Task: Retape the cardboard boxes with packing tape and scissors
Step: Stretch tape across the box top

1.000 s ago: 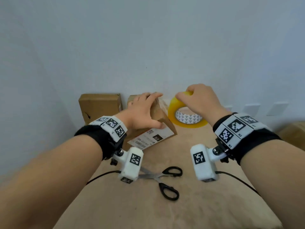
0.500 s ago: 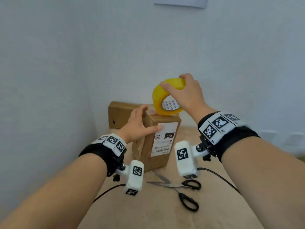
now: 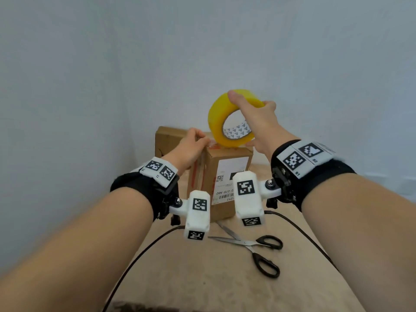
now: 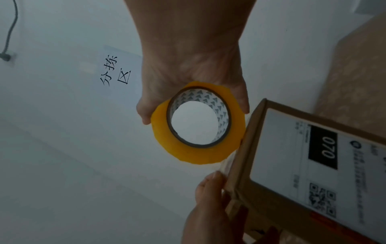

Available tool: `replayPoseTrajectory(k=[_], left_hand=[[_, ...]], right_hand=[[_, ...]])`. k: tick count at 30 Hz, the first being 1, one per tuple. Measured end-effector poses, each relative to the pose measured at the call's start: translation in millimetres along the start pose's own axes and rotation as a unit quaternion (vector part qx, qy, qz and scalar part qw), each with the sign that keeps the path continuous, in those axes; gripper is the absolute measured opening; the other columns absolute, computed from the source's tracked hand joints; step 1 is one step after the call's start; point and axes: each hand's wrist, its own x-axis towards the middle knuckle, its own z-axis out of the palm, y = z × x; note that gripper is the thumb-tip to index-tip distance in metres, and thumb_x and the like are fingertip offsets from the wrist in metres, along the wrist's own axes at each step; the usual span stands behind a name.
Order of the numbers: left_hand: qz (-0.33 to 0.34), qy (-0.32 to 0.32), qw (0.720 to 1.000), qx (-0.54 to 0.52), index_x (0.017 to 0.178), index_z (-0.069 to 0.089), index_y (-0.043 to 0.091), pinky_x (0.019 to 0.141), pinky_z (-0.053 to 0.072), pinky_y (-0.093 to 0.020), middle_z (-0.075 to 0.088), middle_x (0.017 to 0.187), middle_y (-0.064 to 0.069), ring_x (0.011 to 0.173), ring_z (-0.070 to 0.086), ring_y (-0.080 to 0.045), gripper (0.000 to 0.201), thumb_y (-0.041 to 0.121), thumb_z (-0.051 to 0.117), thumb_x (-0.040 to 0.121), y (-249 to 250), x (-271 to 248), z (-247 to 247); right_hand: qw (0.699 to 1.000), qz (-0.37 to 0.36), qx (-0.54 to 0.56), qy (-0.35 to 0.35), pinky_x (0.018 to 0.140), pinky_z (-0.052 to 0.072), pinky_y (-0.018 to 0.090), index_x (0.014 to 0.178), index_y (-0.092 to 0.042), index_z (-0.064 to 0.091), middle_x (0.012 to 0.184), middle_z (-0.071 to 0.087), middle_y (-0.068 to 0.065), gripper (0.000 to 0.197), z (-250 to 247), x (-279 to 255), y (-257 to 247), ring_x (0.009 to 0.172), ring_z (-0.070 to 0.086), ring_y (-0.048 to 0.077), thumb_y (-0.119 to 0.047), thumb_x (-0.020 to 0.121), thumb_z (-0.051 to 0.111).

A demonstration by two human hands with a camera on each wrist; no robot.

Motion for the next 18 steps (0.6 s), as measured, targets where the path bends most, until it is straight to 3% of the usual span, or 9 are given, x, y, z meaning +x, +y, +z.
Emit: replayPoseTrajectory(k=[5,8,14,18], left_hand=[[0.036,0.006,0.999,-0.033,0.102,0.047,0.02,0.059,0.046,-0.029,0.058,0.102,-0.013,0.076,0.052,-0.019,0.013,0.029,0.053,0.095,-6.1,-6.5,-0.6],[0.044,0.008,0.998,-0.036,0.1,0.046,0.022,0.062,0.042,-0.034,0.058,0.106,-0.017,0.076,0.05,-0.021,0.009,0.028,0.049,0.097,-6.8,-8.4,-2.5],[0.031,0.003,0.999,-0.028,0.108,0.043,0.02,0.066,0.042,-0.035,0.054,0.105,-0.012,0.079,0.048,-0.021,0.013,0.028,0.046,0.098,-10.2,-8.4,-9.7],[0.054,0.018,0.995,0.079,0.111,0.043,0.019,0.067,0.041,-0.027,0.05,0.118,-0.011,0.078,0.047,-0.012,0.014,0.026,0.044,0.099,-9.3,-3.3,-11.5]], right_hand=[[0.993,-0.091,-0.07,0.021,0.095,0.046,0.041,0.132,-0.027,0.031,0.129,0.044,0.005,0.091,11.4,-0.2,-7.7,0.11,0.05,0.023,-0.056,0.06,0.08],[0.986,-0.114,-0.113,0.036,0.092,0.046,0.037,0.135,-0.026,0.032,0.13,0.043,0.006,0.093,12.6,1.5,-12.1,0.109,0.049,0.024,-0.054,0.06,0.081],[0.966,-0.11,-0.22,0.082,0.097,0.045,0.046,0.134,-0.026,0.031,0.129,0.034,0.01,0.093,-12.7,16.2,-12.3,0.115,0.046,0.034,-0.055,0.06,0.08],[0.965,-0.087,-0.231,0.091,0.098,0.044,0.048,0.135,-0.026,0.03,0.131,0.033,0.011,0.094,-20.0,19.8,2.0,0.118,0.044,0.037,-0.056,0.061,0.079]])
